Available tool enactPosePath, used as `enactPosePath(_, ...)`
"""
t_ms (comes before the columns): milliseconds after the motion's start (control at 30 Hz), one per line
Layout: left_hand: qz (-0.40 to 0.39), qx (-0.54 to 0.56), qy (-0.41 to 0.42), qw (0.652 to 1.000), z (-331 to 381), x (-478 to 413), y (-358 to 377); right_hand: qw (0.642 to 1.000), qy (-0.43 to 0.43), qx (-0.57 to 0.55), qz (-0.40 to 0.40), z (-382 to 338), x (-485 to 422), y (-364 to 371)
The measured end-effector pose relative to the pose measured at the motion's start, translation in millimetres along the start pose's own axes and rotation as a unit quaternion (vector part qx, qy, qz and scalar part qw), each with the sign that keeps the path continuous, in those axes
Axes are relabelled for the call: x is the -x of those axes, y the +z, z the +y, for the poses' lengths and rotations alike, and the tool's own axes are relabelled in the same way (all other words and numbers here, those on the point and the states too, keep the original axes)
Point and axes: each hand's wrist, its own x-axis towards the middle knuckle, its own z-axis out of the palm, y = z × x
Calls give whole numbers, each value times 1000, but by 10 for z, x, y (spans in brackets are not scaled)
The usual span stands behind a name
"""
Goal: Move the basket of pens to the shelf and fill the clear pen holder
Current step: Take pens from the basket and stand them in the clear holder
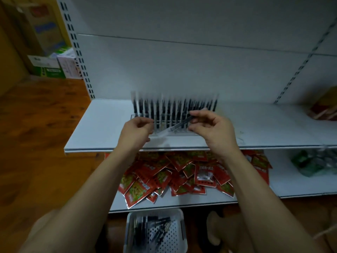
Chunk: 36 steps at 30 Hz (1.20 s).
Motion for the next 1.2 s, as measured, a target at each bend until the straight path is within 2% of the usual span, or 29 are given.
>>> enactPosePath(67, 1, -6, 0, 1000, -38, -68, 42, 1000, -9, 22, 7, 13, -83, 32)
enactPosePath(200, 37, -27, 14, 999, -85, -218, 38, 993, -29, 57, 103, 74, -307, -2)
enactPosePath(267, 59, -39, 16, 997, -111, -292, 18, 991, -11, 44, 126, 103, -406, -71)
enactPosePath(433, 179, -124, -3, 976, -246, -528, -40, 984, -1, 44, 175, 188, -654, -358)
enactPosePath(533, 223, -166, -26, 960, -241, -627, -36, 980, -8, 96, 175, 299, -757, -483)
enactPosePath(767, 197, -149, -66, 967, -270, -754, -31, 966, -38, 194, 164, 475, -842, -454)
enactPosePath(933, 183, -161, -45, 969, -327, -733, -31, 955, -13, 260, 141, 581, -847, -507)
enactPosePath(1067, 177, -173, -24, 968, -315, -720, -16, 932, 25, 348, 99, 667, -853, -507)
enactPosePath(1200, 180, -177, -19, 967, -308, -712, 2, 928, 22, 349, 130, 590, -856, -488)
